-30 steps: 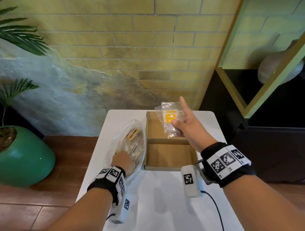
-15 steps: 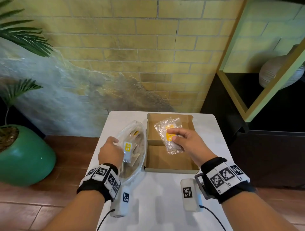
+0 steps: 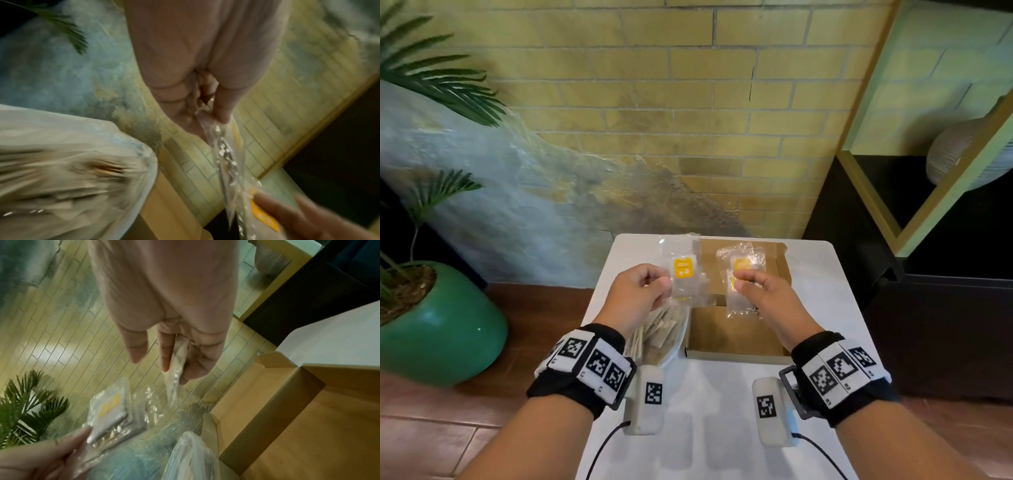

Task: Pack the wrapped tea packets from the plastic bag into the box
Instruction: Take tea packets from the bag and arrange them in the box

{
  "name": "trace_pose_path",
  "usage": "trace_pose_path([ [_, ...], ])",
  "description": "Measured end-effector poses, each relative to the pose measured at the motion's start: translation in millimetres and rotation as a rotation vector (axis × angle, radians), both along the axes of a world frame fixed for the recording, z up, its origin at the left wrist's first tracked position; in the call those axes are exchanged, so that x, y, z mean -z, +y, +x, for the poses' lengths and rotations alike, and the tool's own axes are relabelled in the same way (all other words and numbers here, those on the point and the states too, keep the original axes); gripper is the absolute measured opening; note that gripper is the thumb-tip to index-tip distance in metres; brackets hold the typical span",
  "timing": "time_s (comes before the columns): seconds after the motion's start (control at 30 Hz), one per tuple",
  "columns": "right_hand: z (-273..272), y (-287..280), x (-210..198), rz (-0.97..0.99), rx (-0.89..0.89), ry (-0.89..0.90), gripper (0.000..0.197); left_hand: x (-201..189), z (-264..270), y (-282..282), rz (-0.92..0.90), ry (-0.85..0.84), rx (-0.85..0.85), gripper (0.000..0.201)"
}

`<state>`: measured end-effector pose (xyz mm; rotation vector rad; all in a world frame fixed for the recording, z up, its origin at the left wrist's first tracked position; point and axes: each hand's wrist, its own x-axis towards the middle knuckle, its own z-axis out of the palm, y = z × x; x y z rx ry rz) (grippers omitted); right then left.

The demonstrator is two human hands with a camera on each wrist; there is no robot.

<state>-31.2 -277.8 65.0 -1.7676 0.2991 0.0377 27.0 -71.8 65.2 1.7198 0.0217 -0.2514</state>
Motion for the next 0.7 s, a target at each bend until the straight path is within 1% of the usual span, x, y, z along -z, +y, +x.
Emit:
trace_pose_path([
  [0.1, -1.3, -2.7, -5.4, -0.005, -0.078, -0.016, 0.057, -11.4, -4.9, -13.6, 0.014, -0.018, 0.128, 0.021],
  [0.13, -2.2, -2.7, -7.1, 0.006, -0.116, -0.021, 0.06, -13.9, -6.1, -18.0, 0.012, -0.019, 0.156, 0.02],
  [0.17, -3.0, -2.8, -8.0, 0.017, -0.147, -0.029, 0.056, -16.4, -7.7, -23.0, 0.005, -0.019, 0.179, 0.019],
  [0.23, -4.8, -3.0, -9.7, 0.05, -0.168, -0.038, 0.037, -19.3, -10.2, -32.4, -0.019, -0.023, 0.216, 0.017],
  [0.3, -7.1, -4.7, -12.4, 0.105, -0.135, -0.024, 0.016, -21.5, -11.9, -41.7, -0.048, -0.033, 0.224, 0.015],
  [0.37, -9.4, -9.1, -12.2, 0.17, -0.119, -0.009, 0.008, -22.2, -12.8, -49.5, -0.083, -0.04, 0.197, 0.012],
  [0.43, -11.9, -13.3, -11.1, 0.211, -0.101, -0.007, 0.006, -20.1, -14.4, -55.5, -0.111, -0.027, 0.168, 0.009],
  [0.5, -13.3, -18.5, -8.1, 0.216, -0.051, -0.028, 0.011, -13.7, -17.8, -60.0, -0.102, 0.015, 0.163, 0.008],
  [0.57, -12.5, -24.3, -4.1, 0.207, -0.002, -0.047, 0.012, -4.2, -21.0, -63.9, -0.057, 0.084, 0.202, 0.013],
  [0.63, -11.2, -28.3, 3.0, 0.185, 0.013, -0.049, 0.011, 5.6, -24.0, -70.2, 0.0, 0.128, 0.277, 0.013],
  [0.7, -10.1, -28.1, 11.8, 0.135, -0.002, -0.036, 0.019, 14.5, -25.7, -78.7, 0.057, 0.127, 0.32, 0.01],
])
